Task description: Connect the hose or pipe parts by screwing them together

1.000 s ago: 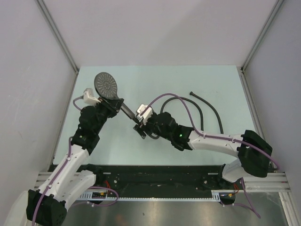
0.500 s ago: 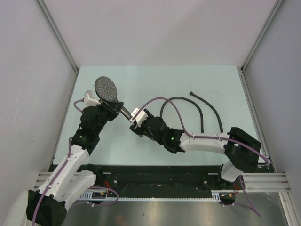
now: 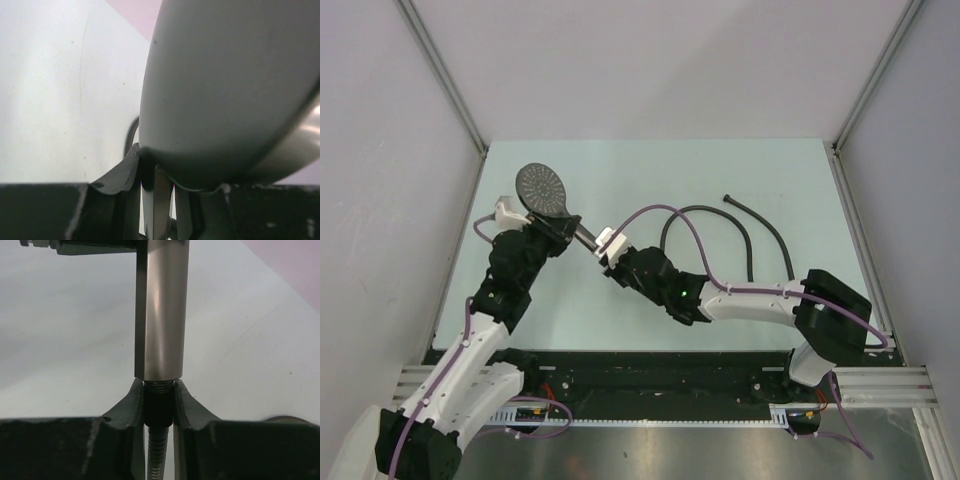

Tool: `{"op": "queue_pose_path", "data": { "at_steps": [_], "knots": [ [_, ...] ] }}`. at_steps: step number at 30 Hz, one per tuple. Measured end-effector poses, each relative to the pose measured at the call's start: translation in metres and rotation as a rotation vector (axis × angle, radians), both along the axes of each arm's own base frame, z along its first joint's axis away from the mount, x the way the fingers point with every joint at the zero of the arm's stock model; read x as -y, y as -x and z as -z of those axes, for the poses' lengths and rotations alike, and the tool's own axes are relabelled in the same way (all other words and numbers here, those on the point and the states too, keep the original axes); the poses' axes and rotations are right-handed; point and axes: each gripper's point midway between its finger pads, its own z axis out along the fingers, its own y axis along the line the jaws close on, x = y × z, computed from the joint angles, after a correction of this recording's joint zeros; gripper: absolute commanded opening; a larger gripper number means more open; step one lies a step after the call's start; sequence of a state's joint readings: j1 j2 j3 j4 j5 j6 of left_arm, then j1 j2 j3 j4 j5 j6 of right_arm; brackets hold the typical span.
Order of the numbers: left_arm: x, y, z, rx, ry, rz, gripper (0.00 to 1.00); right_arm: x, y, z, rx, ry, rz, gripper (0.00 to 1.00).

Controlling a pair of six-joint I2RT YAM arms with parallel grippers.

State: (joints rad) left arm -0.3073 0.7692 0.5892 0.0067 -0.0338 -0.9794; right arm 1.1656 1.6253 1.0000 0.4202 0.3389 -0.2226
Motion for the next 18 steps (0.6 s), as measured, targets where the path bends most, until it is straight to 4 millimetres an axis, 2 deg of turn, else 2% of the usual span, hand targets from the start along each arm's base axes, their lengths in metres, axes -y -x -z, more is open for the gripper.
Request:
{"op": "queue_pose_path", "data": {
  "at_steps": [5,9,13,18],
  "knots": [
    [0.004,0.007,-0.001,0.189,0.028,0.039,0.0,0.002,-0.003,0.004,-0.132,-0.053,-0.112,0.0],
    [0.012,0.021,-0.008,0.371,0.087,0.109,0.0,0.011,0.009,0.0,-0.353,-0.146,-0.319,0.0],
    [0.029,0.034,-0.043,0.543,0.12,0.223,0.0,0.022,0.02,-0.028,-0.507,-0.286,-0.514,0.0],
    [0.044,0.051,-0.075,0.69,0.17,0.344,0.0,0.038,0.039,-0.064,-0.646,-0.405,-0.715,0.0]
  ]
}}
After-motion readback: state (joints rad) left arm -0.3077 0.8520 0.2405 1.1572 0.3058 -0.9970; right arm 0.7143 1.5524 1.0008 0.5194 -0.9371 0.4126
